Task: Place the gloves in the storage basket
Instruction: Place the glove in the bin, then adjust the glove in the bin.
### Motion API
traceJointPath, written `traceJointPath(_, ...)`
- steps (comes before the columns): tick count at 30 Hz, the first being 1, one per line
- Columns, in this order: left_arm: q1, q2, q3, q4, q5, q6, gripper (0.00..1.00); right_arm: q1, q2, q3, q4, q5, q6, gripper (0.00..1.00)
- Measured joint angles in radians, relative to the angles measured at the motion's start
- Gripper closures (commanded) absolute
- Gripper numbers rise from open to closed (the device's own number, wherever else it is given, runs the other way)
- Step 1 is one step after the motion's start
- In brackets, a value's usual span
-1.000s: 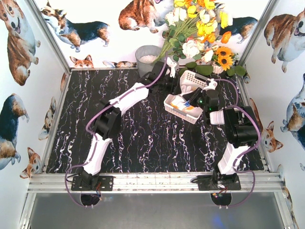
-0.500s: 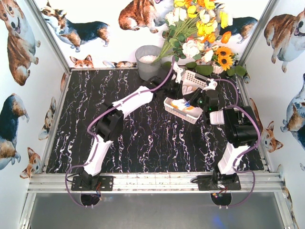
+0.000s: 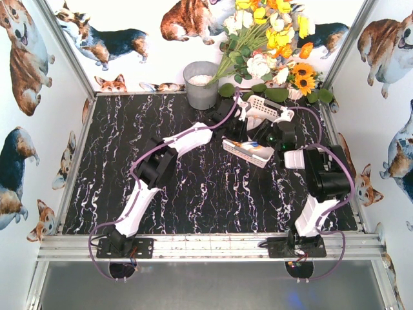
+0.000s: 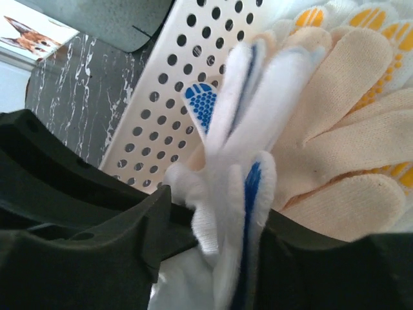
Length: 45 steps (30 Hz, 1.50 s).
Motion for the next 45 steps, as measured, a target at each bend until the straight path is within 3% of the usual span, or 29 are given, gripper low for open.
traceJointPath(9, 0.007, 0.016, 0.0, 0.035, 0.001, -0.025, 0.87, -0.021, -0.184, 0.052, -0.201, 0.032, -0.064, 0.45)
traceJointPath(18, 0.007, 0.021, -0.004, 0.068, 0.007, -0.045, 0.81, -0.03, -0.324, 0.152, -0.584, 0.113, -0.079, 0.47)
traceJointPath(29, 0.007, 0.017, -0.035, 0.122, 0.026, -0.058, 0.71, -0.03, -0.326, 0.214, -0.901, 0.167, -0.025, 0.45)
traceJointPath(35, 0.008, -0.003, -0.042, 0.129, 0.029, -0.063, 0.71, -0.014, -0.318, 0.242, -0.941, 0.164, 0.06, 0.41)
traceJointPath(45, 0.011, -0.026, -0.064, 0.154, 0.029, -0.066, 0.79, 0.022, -0.249, 0.249, -0.975, 0.213, 0.158, 0.37)
